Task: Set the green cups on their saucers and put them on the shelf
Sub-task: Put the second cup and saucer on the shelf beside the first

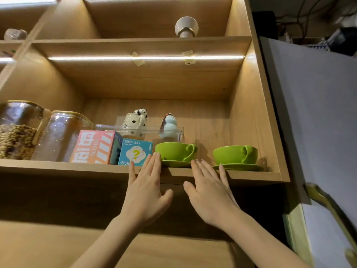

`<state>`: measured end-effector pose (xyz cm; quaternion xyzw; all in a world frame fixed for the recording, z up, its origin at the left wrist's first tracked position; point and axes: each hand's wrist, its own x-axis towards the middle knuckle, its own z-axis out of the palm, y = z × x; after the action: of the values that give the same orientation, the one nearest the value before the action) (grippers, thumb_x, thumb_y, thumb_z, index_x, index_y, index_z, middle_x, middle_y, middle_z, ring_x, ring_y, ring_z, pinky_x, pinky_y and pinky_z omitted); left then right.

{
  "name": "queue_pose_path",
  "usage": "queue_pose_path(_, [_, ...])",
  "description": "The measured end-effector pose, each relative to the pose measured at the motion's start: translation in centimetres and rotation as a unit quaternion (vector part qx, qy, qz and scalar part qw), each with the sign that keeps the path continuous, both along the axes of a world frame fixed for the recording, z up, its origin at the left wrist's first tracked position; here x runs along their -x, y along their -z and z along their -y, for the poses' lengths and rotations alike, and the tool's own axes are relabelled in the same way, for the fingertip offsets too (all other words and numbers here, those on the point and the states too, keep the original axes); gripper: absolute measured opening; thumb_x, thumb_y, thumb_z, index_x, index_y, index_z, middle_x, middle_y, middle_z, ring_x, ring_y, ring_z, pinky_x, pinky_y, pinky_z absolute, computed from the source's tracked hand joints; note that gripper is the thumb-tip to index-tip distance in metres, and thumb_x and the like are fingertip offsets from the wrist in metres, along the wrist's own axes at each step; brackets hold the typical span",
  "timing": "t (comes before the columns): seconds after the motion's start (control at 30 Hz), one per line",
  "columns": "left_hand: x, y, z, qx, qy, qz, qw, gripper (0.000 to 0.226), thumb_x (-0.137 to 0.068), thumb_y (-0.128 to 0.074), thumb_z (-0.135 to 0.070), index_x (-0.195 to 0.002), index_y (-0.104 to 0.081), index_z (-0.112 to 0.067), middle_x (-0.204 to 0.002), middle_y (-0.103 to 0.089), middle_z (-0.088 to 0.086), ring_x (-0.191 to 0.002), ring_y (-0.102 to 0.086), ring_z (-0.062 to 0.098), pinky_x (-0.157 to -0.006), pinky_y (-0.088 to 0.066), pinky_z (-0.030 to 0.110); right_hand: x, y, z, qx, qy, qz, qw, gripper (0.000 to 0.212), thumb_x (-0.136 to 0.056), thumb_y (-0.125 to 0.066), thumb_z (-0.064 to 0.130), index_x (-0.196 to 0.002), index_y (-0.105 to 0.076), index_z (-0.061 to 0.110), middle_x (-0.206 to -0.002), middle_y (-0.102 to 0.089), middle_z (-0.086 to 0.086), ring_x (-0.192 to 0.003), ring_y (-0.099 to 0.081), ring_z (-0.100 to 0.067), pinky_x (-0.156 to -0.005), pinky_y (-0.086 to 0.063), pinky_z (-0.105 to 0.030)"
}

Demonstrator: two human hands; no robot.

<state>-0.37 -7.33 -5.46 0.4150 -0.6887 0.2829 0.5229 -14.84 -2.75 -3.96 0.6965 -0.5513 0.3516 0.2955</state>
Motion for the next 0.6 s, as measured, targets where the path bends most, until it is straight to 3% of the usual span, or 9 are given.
queue_pose_path(0.13, [0.0, 0.2, 0.3, 0.017, -0.019, 0.009, 1.0, 0.095, -0.06, -0.012, -0.058, -0.144, 0.009, -0.019, -0.157, 0.001, -0.004, -0.133, 0.014, 0.0, -0.107, 0.025, 0.036, -0.1, 0.1, 0.0, 0.005, 0.009, -0.008, 1.0, 0.06, -0.096, -0.025, 0.039, -0.149, -0.004, 0.019, -0.16, -0.006, 0.003, -0.146, 0.002, -0.011, -0.115, 0.016, -0.042])
queue_pose_path(0.4, [-0.4, -0.5, 0.5, -0.001, 0.022, -0.063, 0.998, 0.08, -0.068, -0.031, -0.049, -0.142, -0.022, -0.017, -0.151, -0.03, 0.002, -0.143, -0.014, 0.014, -0.115, 0.007, 0.037, -0.5, 1.2, -0.4, 0.057, -0.031, -0.035, 0.997, 0.058, -0.096, -0.026, 0.041, -0.147, 0.0, 0.032, -0.159, -0.009, 0.003, -0.147, 0.0, -0.011, -0.115, 0.012, -0.037])
queue_pose_path(0.6, [0.6, 0.0, -0.5, 0.017, -0.001, -0.078, 0.997, 0.079, -0.07, -0.026, -0.052, -0.142, -0.021, -0.021, -0.152, -0.027, -0.002, -0.143, -0.016, 0.011, -0.113, 0.012, 0.037, -1.0, 0.9, -0.2, 0.043, -0.001, -0.04, 0.998, 0.057, -0.096, -0.021, 0.042, -0.146, 0.005, 0.036, -0.159, -0.011, -0.008, -0.147, 0.001, -0.02, -0.116, 0.009, -0.043])
